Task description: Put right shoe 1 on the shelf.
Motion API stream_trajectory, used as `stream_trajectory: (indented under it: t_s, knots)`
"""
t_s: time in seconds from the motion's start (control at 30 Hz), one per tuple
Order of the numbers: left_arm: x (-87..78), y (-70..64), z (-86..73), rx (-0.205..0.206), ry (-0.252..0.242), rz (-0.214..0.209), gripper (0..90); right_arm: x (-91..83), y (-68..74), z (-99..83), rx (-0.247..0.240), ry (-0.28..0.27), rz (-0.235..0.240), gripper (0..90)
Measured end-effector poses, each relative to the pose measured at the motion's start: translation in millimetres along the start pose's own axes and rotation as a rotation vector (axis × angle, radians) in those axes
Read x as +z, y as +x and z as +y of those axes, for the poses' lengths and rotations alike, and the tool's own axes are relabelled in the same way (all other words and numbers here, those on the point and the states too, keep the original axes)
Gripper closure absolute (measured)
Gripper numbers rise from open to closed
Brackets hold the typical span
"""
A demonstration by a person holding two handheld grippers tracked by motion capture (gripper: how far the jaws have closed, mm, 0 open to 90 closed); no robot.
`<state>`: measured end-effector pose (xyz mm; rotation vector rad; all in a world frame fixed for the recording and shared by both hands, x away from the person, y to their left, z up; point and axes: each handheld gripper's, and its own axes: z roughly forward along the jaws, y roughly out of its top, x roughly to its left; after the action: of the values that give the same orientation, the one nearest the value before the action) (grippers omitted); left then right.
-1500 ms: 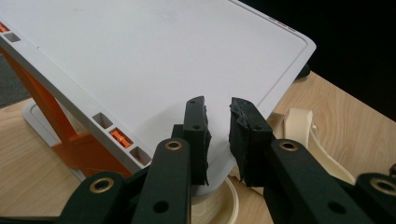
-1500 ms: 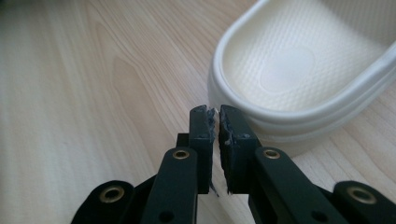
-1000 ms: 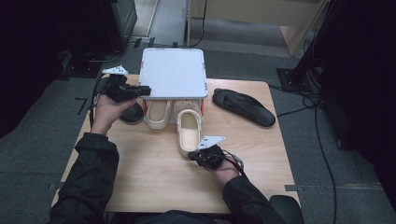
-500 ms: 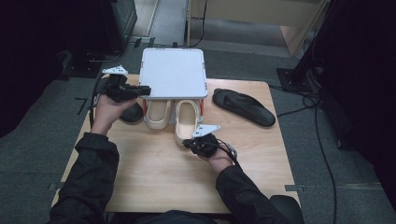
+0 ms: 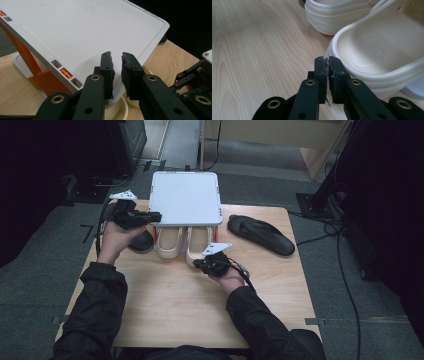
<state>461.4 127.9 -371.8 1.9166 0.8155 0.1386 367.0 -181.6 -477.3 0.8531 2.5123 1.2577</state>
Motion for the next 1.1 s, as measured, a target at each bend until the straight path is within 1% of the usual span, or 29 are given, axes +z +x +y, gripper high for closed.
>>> stream_trajectory:
  t_s: [0.13,0.2,0.27,0.33,0.37,0.43,0.5,0.53,0.57,0.6,0.63,0.7,0.73,0.8,0.83,0.9,0.93,1.0,1.07,1.1]
  knots:
    - [0.0,0.0,-0.1,-0.002,-0.002,0.000,79.4,3.4,1.2,2.8,0.006,-0.012,0.004,82.5]
    - [-0.1,0.2,-0.2,-0.003,-0.002,-0.001,79.5,3.2,4.5,4.8,0.016,-0.018,0.003,77.1]
    - [-0.1,0.6,-0.4,-0.007,-0.004,-0.004,79.5,-0.9,7.4,7.2,0.000,-0.029,-0.014,76.5]
    - [0.0,0.7,-0.4,-0.008,-0.005,-0.005,79.5,-6.6,6.6,9.9,-0.004,-0.044,-0.040,75.8]
    - [0.0,0.5,-0.4,-0.007,-0.005,-0.004,79.5,-9.6,4.9,11.2,0.001,-0.053,-0.047,75.0]
    - [0.1,0.3,-0.3,-0.006,-0.004,-0.003,79.5,-14.7,-0.1,13.1,0.013,-0.060,-0.080,73.1]
    - [0.1,0.4,-0.3,-0.006,-0.005,-0.004,79.5,-18.7,-7.5,13.4,0.044,-0.077,-0.109,69.9]
    - [0.1,0.4,-0.3,-0.006,-0.005,-0.004,79.5,-18.7,-7.5,13.4,0.044,-0.077,-0.109,69.9]
    - [0.1,0.4,-0.4,-0.007,-0.005,-0.004,79.5,-19.7,-10.5,13.1,0.061,-0.080,-0.120,69.0]
    - [0.1,0.7,-0.4,-0.007,-0.005,-0.005,79.5,-20.1,-20.0,11.4,0.119,-0.099,-0.149,63.2]
    - [0.1,0.7,-0.5,-0.008,-0.006,-0.005,79.5,-19.4,-22.5,10.8,0.135,-0.102,-0.160,60.0]
    - [0.1,0.8,-0.6,-0.008,-0.006,-0.006,79.5,-16.3,-27.6,9.1,0.183,-0.111,-0.184,51.4]
    - [0.1,0.8,-0.6,-0.008,-0.006,-0.006,79.5,-14.1,-29.9,8.3,0.197,-0.116,-0.198,49.2]
    - [0.1,0.6,-0.6,-0.008,-0.007,-0.005,79.5,-10.7,-33.1,7.4,0.226,-0.129,-0.225,47.8]
    - [0.1,0.6,-0.6,-0.007,-0.007,-0.005,79.5,-9.3,-34.0,7.5,0.242,-0.134,-0.230,46.7]
    - [0.1,0.6,-0.6,-0.008,-0.007,-0.005,79.5,-4.6,-36.9,8.8,0.263,-0.134,-0.226,46.1]
    - [0.1,0.6,-0.6,-0.008,-0.007,-0.005,79.5,-4.6,-36.9,8.8,0.263,-0.134,-0.226,46.1]
    - [0.0,0.7,-0.7,-0.007,-0.007,-0.005,79.5,1.4,-37.5,11.3,0.260,-0.120,-0.240,47.8]
    - [0.0,0.8,-0.8,-0.006,-0.007,-0.005,79.5,4.7,-36.4,12.8,0.232,-0.121,-0.269,55.1]
    - [0.0,0.9,-0.8,-0.007,-0.007,-0.006,79.5,6.2,-36.3,13.4,0.226,-0.112,-0.267,56.4]
